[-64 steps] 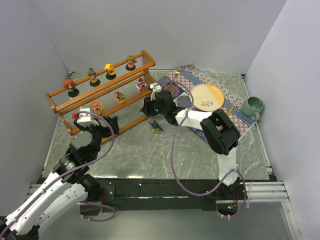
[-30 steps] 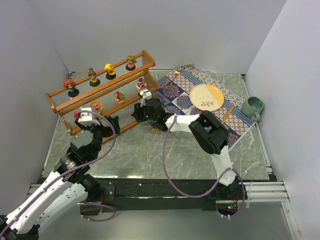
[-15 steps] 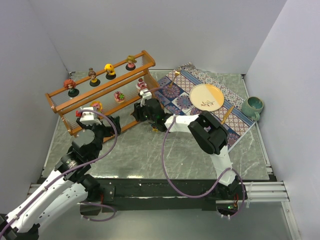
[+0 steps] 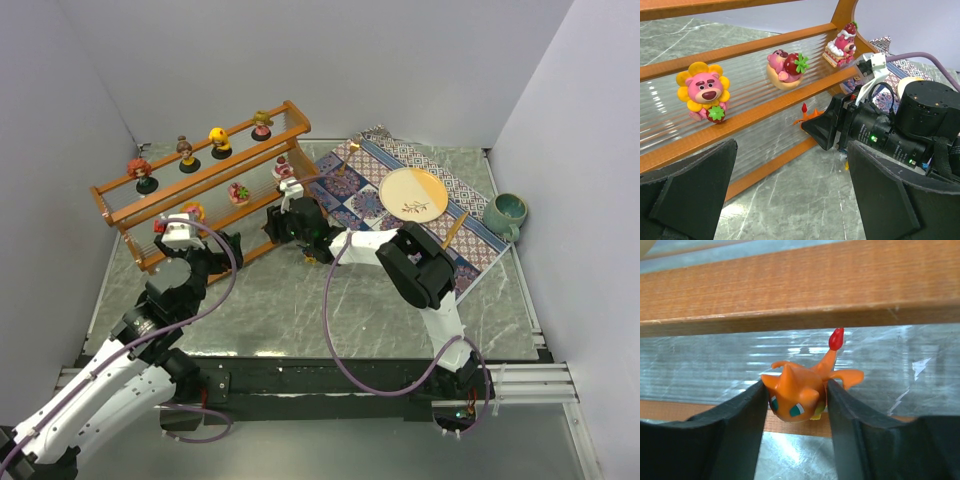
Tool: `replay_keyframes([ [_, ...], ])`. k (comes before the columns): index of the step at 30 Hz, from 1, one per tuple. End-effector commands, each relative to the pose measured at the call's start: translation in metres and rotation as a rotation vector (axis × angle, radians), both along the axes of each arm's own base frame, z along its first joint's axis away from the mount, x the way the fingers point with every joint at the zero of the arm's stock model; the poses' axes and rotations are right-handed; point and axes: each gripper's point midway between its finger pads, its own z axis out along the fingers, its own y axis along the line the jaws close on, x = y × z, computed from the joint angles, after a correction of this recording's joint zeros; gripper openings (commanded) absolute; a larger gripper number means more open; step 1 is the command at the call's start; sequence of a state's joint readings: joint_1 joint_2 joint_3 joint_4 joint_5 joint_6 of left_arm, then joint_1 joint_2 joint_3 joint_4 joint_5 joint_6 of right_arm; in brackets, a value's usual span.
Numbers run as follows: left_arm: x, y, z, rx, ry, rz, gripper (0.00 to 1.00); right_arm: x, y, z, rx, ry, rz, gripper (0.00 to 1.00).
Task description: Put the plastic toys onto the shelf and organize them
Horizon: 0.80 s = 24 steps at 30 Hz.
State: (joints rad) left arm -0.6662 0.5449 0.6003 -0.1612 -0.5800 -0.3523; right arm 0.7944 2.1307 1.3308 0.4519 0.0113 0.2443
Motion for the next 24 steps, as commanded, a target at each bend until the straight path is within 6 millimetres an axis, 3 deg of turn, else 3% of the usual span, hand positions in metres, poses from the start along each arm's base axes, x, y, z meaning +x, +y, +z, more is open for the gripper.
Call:
replay_keyframes([
  [1,0.002,-0.003,0.011,-0.01,-0.035,-0.016,0.97,0.009,0.011,0.031,0.054,-0.065,-0.005,0.6],
  [9,0.002,-0.004,0.009,-0.005,-0.028,-0.019,0.97,0.007,0.01,0.034,0.054,-0.076,0.003,0.64],
  [17,0.003,-0.006,0.009,-0.005,-0.027,-0.025,0.97,-0.007,0.007,0.059,0.085,-0.103,0.017,0.79],
  [24,0.003,-0.007,0.008,-0.003,-0.023,-0.033,0.97,-0.015,-0.006,0.062,0.091,-0.092,-0.009,0.88],
])
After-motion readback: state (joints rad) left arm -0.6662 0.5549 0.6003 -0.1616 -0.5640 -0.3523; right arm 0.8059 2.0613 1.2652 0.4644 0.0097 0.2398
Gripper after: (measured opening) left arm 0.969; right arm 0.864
